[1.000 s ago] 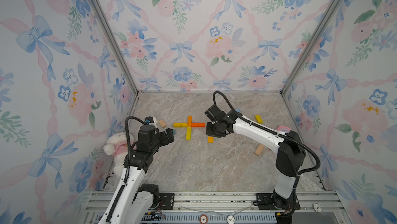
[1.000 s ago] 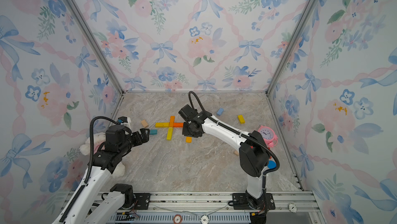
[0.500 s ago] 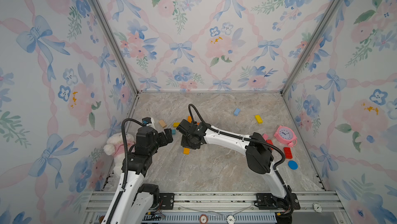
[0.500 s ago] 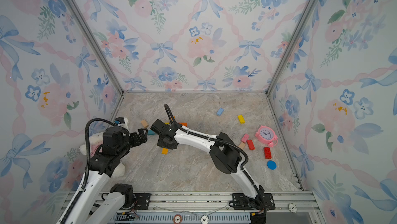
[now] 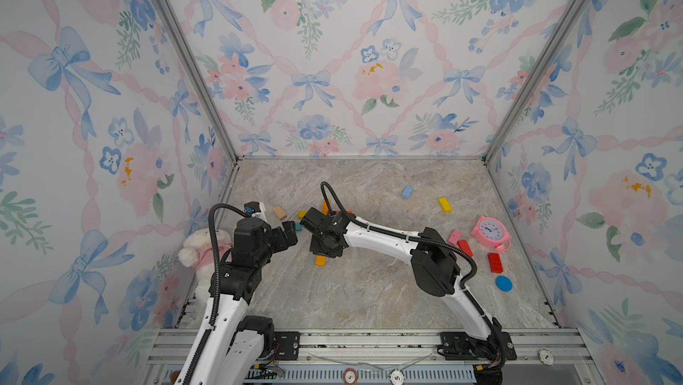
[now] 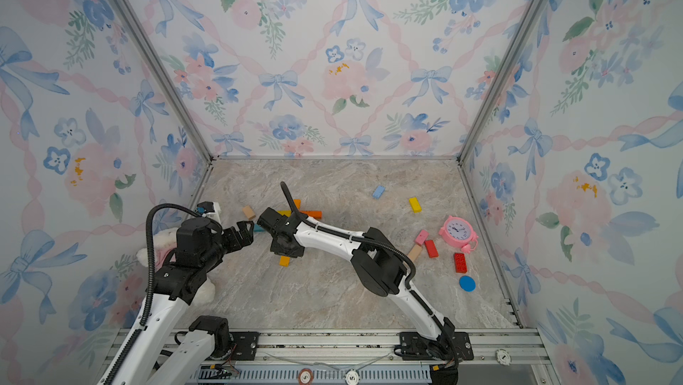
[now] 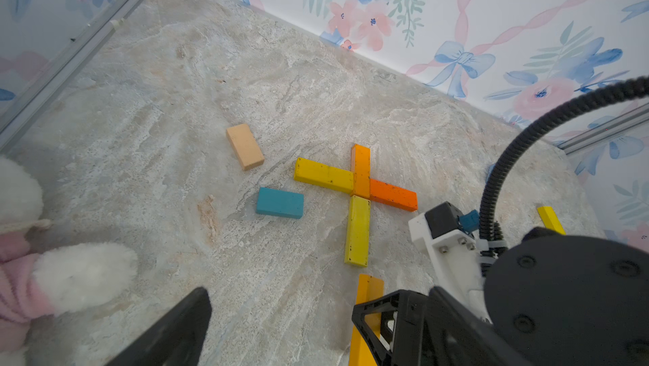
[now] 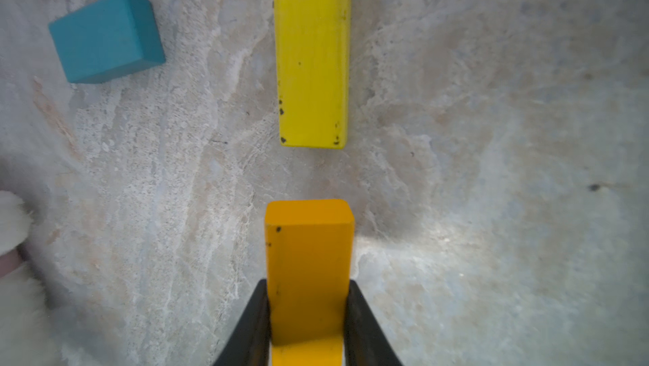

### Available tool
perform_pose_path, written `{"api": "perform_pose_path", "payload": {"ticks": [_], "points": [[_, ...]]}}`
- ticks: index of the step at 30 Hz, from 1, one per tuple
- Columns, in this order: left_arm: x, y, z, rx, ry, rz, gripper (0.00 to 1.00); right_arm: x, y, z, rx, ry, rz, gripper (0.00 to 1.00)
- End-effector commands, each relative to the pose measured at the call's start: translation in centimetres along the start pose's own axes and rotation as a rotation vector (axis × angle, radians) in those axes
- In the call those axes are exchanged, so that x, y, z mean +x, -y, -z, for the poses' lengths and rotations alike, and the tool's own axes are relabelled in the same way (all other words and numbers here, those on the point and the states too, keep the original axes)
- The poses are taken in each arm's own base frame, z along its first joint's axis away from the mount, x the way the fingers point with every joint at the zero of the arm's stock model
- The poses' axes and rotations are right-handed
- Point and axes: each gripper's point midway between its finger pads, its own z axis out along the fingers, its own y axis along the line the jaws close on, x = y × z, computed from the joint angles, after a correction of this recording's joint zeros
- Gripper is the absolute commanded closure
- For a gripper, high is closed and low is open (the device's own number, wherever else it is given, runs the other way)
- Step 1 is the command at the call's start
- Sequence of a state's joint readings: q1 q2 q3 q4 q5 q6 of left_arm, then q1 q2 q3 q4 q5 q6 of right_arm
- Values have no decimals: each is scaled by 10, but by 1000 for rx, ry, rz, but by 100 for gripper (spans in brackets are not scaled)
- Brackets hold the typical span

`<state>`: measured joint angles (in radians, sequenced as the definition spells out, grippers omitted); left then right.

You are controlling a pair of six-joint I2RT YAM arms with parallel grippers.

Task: Assemble the letter t with building blocks
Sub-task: Assemble the building block at the center of the board.

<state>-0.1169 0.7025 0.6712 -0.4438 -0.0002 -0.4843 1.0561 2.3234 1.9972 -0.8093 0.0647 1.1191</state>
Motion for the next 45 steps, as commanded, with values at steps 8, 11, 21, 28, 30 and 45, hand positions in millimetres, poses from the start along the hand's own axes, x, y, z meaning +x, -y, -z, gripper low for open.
{"api": "perform_pose_path", "payload": {"ticks": [8,11,21,28,30,45], "points": [[1,-7,3,-28,7,20,2,-6,10,-11,86,-8,71,98],[1,-7,3,-30,8,20,2,-3,12,-17,99,-25,78,98],[1,-7,3,-30,8,19,2,0,14,-26,108,-45,87,97],[0,-7,3,-30,10,20,2,-1,13,-30,112,-52,100,97],[0,-8,3,-31,10,20,2,0,13,-32,116,-58,105,97],[0,-7,3,-27,10,21,2,-1,17,-37,134,-68,117,93]]}}
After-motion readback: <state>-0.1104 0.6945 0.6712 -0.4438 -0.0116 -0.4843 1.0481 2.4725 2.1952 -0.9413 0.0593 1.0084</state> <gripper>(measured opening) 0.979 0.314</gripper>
